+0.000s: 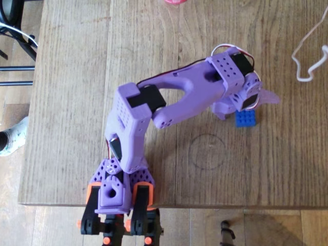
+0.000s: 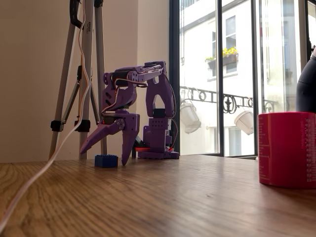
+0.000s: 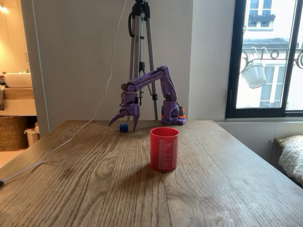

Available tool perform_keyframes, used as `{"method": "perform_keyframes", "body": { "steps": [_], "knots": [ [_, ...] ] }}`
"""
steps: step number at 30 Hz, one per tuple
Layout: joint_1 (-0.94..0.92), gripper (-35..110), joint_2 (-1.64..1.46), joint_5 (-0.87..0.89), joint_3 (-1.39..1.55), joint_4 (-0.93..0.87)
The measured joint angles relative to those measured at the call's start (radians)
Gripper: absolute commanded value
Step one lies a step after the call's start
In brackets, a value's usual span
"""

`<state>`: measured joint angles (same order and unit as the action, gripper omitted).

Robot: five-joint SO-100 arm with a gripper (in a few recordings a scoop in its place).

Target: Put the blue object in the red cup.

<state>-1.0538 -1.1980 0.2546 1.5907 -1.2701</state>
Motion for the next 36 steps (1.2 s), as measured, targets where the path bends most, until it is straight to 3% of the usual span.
{"method": "perform_keyframes", "body": {
  "steps": [1, 2, 21, 27, 36],
  "knots": [
    [-0.005, 26, 0.0, -0.002, -0.003, 0.008],
    [-0.008, 1, 0.0, -0.002, -0.003, 0.012],
    [-0.032, 1, -0.023, -0.1, -0.014, 0.034],
    [-0.026, 1, -0.133, -0.173, -0.169, 0.034],
    [0.233, 1, -0.27, -0.388, -0.37, 0.034]
  ]
}}
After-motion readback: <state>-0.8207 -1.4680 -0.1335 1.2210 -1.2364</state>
